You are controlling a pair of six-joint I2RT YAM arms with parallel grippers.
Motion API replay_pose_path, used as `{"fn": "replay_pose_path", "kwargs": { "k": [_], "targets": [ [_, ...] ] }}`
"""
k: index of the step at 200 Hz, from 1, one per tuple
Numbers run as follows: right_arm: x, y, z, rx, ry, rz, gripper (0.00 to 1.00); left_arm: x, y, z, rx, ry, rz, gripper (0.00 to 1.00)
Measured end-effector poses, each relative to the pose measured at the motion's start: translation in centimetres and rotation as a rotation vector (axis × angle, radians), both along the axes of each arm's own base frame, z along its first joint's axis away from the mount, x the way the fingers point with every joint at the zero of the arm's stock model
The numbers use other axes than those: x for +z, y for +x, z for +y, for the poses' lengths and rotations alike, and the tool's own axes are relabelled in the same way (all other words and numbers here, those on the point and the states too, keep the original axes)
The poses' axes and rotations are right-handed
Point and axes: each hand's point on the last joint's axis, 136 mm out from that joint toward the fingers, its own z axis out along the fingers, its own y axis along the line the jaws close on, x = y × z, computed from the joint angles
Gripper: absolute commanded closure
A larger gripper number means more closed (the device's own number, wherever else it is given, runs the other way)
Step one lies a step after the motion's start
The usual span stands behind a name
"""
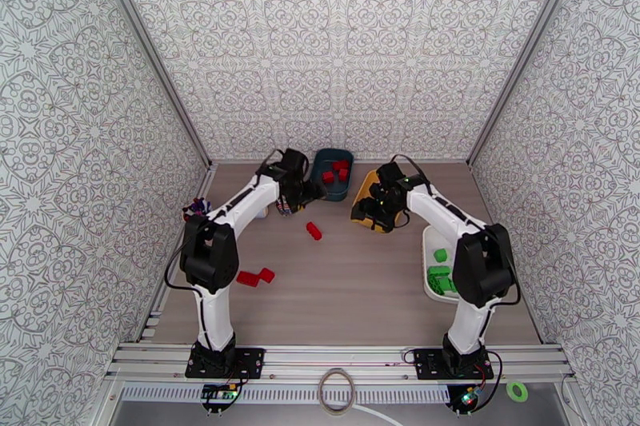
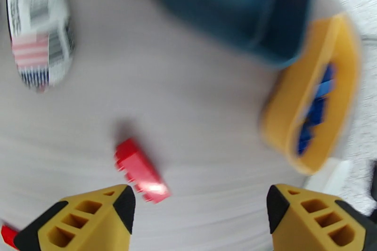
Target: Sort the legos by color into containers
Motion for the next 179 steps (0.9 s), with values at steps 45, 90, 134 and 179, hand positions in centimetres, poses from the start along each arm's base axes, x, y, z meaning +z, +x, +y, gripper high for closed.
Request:
{"fn": "replay_pose_path", "kwargs": {
  "k": [45,90,134,179],
  "targets": [
    [-0.3,-2.8,-0.3,0.015,-0.023,0.007,0.24,-3.3,-1.3,-0.1,0.015,0.047,0.085,0.26],
    [-0.6,-3.3,-1.0,0.002,-0.045,0.009,0.24,-6.8,-2.0,-0.5,0.023,0.076,0.159,0.33],
    [-0.5,-3.3,-1.0,0.001,-0.047,0.005,0.24,-8.3,-2.3,-0.6,0.023,0.091,0.192,0.40],
    [-0.1,-3.0,-0.8,0.002,-0.042,-0.005,0.24,-8.5,-2.4,-0.3,0.024,0.105,0.195,0.56]
  ]
}}
